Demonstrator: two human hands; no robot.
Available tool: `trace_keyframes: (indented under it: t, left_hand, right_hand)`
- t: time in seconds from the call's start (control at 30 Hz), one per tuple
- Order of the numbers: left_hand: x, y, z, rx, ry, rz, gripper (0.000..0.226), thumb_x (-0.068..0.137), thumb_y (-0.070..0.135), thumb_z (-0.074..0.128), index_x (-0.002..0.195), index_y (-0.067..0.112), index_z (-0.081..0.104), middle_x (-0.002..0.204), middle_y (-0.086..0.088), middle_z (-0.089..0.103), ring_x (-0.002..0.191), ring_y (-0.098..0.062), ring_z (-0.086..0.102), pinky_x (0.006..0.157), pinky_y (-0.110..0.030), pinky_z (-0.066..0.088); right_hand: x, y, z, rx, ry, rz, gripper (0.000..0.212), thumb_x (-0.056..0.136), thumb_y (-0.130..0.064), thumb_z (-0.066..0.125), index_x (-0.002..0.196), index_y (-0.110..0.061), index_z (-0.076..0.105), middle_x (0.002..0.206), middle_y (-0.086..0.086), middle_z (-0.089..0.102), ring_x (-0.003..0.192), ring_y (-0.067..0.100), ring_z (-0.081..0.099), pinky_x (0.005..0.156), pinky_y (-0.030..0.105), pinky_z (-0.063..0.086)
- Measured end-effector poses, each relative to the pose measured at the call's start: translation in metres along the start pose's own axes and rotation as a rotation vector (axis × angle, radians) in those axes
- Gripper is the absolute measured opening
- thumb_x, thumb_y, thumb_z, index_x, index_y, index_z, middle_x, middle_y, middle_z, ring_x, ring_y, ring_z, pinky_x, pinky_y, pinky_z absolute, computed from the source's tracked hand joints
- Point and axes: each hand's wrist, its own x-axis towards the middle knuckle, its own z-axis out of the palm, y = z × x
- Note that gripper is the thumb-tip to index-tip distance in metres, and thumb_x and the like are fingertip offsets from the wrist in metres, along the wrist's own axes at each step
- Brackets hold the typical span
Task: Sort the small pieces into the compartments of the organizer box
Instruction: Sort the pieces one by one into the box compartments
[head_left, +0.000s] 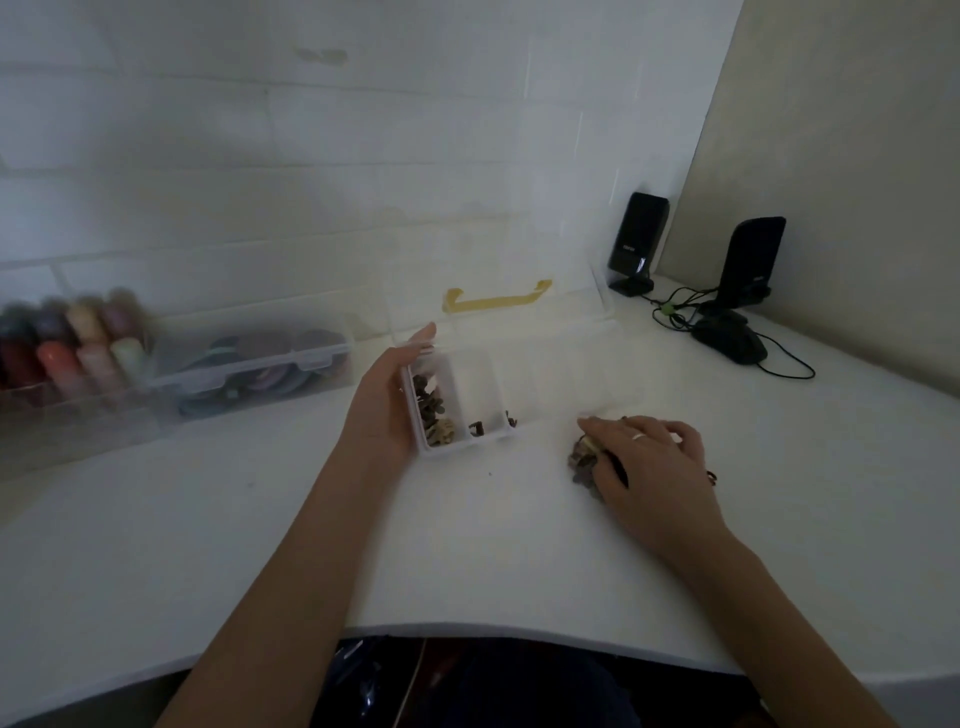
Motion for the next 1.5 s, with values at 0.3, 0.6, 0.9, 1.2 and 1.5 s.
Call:
trace_keyframes:
  t: [0.3,0.6,0.9,1.2,1.5]
  left_hand:
    - [0.005,-0.002,-0.001,-0.002,0.027,-0.031,0.026,0.09,0.018,0.05,0.108,0.019,0.069,0.095,-0.004,0.064,0.084,-0.021,0.06,0.082,-0.035,0.043]
    - [0.006,-0.004,0.001,0.059,0.006,-0.048,0.034,0.071,0.023,0.059,0.102,0.021,0.073,0.096,-0.004,0.062,0.081,-0.021,0.054,0.072,-0.034,0.039]
    - [0.008,-0.007,-0.004,0.055,-0.017,-0.04,0.031,0.077,0.022,0.06,0.105,0.021,0.073,0.11,-0.007,0.059,0.099,-0.028,0.05,0.087,-0.042,0.034]
    - [0.009,-0.007,-0.004,0.027,-0.006,-0.045,0.035,0.075,0.023,0.06,0.108,0.021,0.071,0.11,-0.009,0.058,0.101,-0.028,0.046,0.093,-0.044,0.032]
    - [0.011,-0.008,-0.007,0.027,-0.007,-0.026,0.029,0.08,0.02,0.057,0.104,0.02,0.073,0.1,-0.005,0.062,0.09,-0.024,0.052,0.083,-0.038,0.037]
  right_hand:
    - [0.006,0.004,-0.007,0.283,-0.071,0.07,0.025,0.084,-0.024,0.058,0.098,-0.045,0.057,0.096,-0.022,0.062,0.104,0.006,0.048,0.099,0.033,0.027]
    - [0.004,0.012,-0.01,0.52,-0.091,0.057,0.033,0.077,-0.019,0.073,0.102,-0.038,0.062,0.101,-0.017,0.056,0.095,-0.004,0.053,0.079,0.004,0.037]
    - [0.002,0.017,-0.007,0.442,-0.073,0.086,0.014,0.077,-0.024,0.073,0.09,-0.026,0.07,0.09,-0.009,0.057,0.085,0.007,0.056,0.07,0.008,0.039]
    - [0.001,0.013,-0.013,0.459,0.022,0.078,0.023,0.077,-0.003,0.069,0.087,-0.023,0.067,0.078,-0.015,0.059,0.074,0.002,0.054,0.066,0.016,0.043]
    - [0.0,0.006,-0.009,-0.03,-0.031,0.058,0.028,0.083,-0.046,0.056,0.109,-0.038,0.064,0.104,-0.011,0.057,0.101,0.014,0.046,0.086,0.031,0.021]
